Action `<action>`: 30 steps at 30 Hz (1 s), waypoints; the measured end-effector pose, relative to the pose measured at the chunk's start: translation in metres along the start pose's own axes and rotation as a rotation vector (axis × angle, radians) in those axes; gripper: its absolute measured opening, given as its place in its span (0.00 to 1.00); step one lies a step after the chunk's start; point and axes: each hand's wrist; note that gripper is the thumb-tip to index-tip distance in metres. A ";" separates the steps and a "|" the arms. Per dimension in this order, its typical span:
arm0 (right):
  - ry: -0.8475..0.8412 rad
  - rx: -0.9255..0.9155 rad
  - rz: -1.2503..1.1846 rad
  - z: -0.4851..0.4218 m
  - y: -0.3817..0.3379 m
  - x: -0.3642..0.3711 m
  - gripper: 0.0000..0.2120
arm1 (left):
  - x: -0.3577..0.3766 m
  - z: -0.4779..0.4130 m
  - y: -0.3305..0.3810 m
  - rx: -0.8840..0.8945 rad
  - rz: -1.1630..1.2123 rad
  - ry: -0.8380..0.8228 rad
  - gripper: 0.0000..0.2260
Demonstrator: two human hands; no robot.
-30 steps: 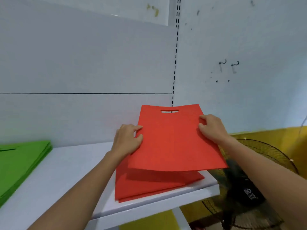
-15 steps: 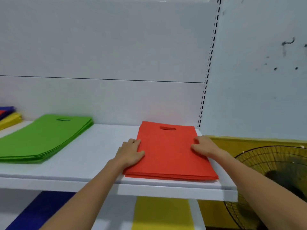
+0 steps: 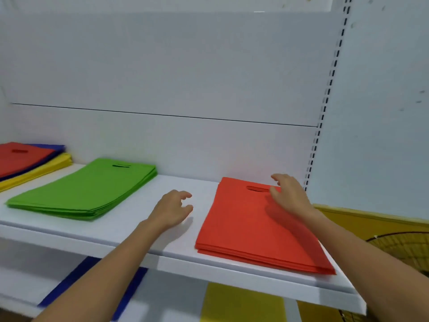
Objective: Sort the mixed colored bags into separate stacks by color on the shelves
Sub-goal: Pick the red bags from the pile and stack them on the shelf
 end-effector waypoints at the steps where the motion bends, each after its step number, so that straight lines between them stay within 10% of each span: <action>1: -0.001 -0.064 -0.018 -0.009 -0.024 0.003 0.20 | -0.013 0.008 -0.013 0.011 -0.013 0.018 0.16; 17: -0.156 -0.827 -0.302 -0.031 -0.507 0.135 0.21 | -0.249 0.244 -0.260 -0.460 -0.317 0.440 0.17; 30: -0.260 -0.938 -0.272 -0.046 -0.685 0.214 0.23 | -0.334 0.283 -0.398 -0.554 -0.279 0.539 0.15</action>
Point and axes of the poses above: each hand's wrist, its own z-axis away from the middle knuckle, its own x-axis out of the palm, y = z × x, and after that the axes turned 13 degrees about -y, right-handed
